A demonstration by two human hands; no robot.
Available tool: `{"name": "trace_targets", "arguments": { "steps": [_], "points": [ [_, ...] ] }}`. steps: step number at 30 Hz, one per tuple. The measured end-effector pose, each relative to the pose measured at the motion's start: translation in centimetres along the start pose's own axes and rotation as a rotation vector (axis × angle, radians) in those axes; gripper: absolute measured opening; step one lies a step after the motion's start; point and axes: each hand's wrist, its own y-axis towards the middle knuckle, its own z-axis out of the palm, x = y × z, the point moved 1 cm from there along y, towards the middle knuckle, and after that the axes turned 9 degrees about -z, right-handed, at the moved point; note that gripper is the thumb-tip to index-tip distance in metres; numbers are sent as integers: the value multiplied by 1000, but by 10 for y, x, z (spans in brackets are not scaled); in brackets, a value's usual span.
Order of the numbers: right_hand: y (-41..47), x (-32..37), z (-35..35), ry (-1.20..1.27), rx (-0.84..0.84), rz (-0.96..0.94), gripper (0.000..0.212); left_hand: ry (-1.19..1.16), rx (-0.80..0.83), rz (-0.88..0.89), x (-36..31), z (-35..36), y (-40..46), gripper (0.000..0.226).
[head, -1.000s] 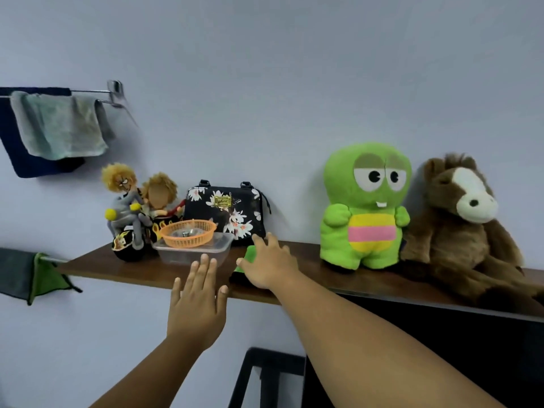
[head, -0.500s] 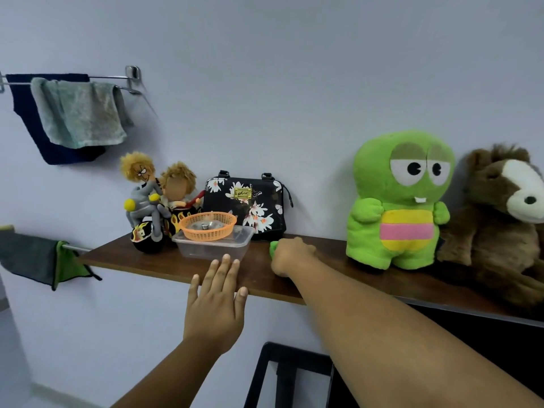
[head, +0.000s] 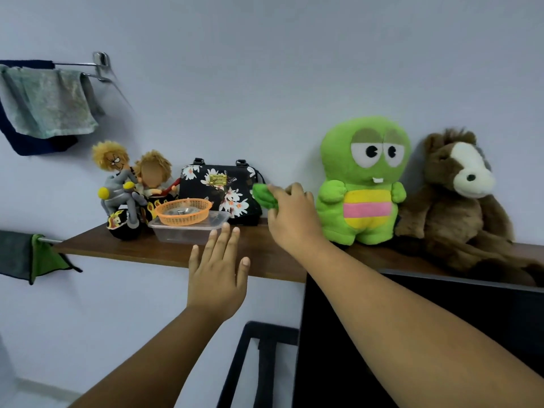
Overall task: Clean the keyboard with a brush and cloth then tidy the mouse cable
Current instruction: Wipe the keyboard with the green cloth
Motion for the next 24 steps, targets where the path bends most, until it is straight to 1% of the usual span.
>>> {"name": "trace_targets", "arguments": {
  "steps": [3, 5, 8, 11, 14, 18, 24],
  "points": [
    [-26, -14, -34, 42, -176, -38, 53, -66, -8, 48, -30, -4, -18, 61],
    [-52, -27, -55, 84, -260, -59, 54, -95, -7, 75, -52, -4, -34, 60],
    [-90, -39, -82, 134, -350, -98, 55, -114, -16, 87, -71, -3, -57, 61],
    [-139, -55, -104, 166, -393, -105, 57, -120, 3, 94, -92, 3, -88, 61],
    [-190, -74, -114, 215, -389, -97, 57, -119, 37, 102, -110, 13, -125, 60],
    [-252, -99, -113, 244, -339, -68, 57, -122, 79, 102, -127, 27, -171, 58],
    [-338, -136, -96, 263, -199, 78, 57, -126, 187, 24, -142, 59, -240, 58]
  ]
}}
